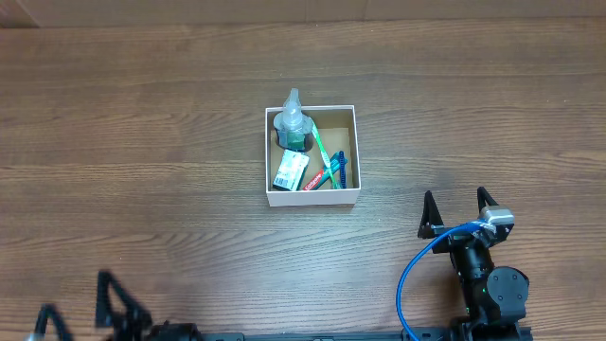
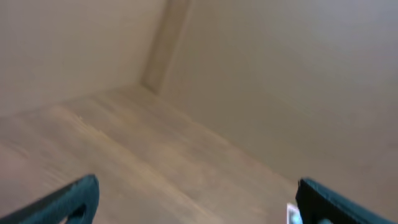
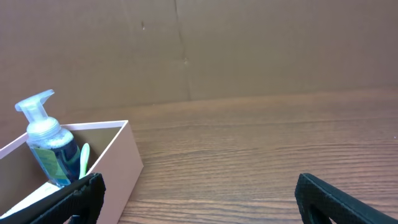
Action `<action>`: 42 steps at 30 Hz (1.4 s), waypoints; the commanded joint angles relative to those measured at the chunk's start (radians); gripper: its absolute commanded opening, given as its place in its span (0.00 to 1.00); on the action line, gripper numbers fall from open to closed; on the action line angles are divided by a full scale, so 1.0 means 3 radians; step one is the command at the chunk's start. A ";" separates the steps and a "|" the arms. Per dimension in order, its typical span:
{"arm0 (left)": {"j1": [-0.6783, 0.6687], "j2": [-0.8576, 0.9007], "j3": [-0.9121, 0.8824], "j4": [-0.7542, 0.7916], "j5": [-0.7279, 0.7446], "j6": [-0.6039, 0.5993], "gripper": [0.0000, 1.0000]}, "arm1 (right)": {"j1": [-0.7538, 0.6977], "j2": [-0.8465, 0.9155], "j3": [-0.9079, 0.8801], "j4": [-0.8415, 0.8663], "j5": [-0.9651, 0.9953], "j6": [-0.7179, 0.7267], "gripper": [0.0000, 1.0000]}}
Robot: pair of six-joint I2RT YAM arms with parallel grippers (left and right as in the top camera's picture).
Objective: Pack container
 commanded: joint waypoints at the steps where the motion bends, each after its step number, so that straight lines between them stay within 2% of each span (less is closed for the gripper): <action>1: 0.0020 -0.0017 -0.0764 0.0777 0.0603 0.0153 1.00 | -0.0017 -0.0037 -0.0023 0.0024 0.0029 -0.0013 1.00; 6: 0.0020 -0.0018 -0.1807 0.1938 0.1189 0.0538 1.00 | -0.0017 -0.0037 -0.0023 0.0023 0.0029 -0.0013 1.00; 9: 0.0020 -0.0018 -0.2276 0.2382 0.1214 0.0716 1.00 | -0.0017 -0.0037 -0.0023 0.0023 0.0029 -0.0013 1.00; 13: 0.0020 -0.0019 -0.2630 0.2700 0.1242 0.1055 1.00 | -0.0017 -0.0037 -0.0023 0.0023 0.0029 -0.0013 1.00; 16: 0.0020 -0.0019 -0.2808 0.2739 0.1277 0.1320 1.00 | -0.0017 -0.0037 -0.0023 0.0023 0.0029 -0.0013 1.00; 25: 0.0020 -0.0019 -0.3056 0.2800 0.1265 0.1572 1.00 | -0.0017 -0.0037 -0.0023 0.0023 0.0029 -0.0013 1.00; 42: 0.0020 -0.0017 -0.3056 0.2801 0.1274 0.1578 1.00 | -0.0017 -0.0037 -0.0023 0.0023 0.0029 -0.0013 1.00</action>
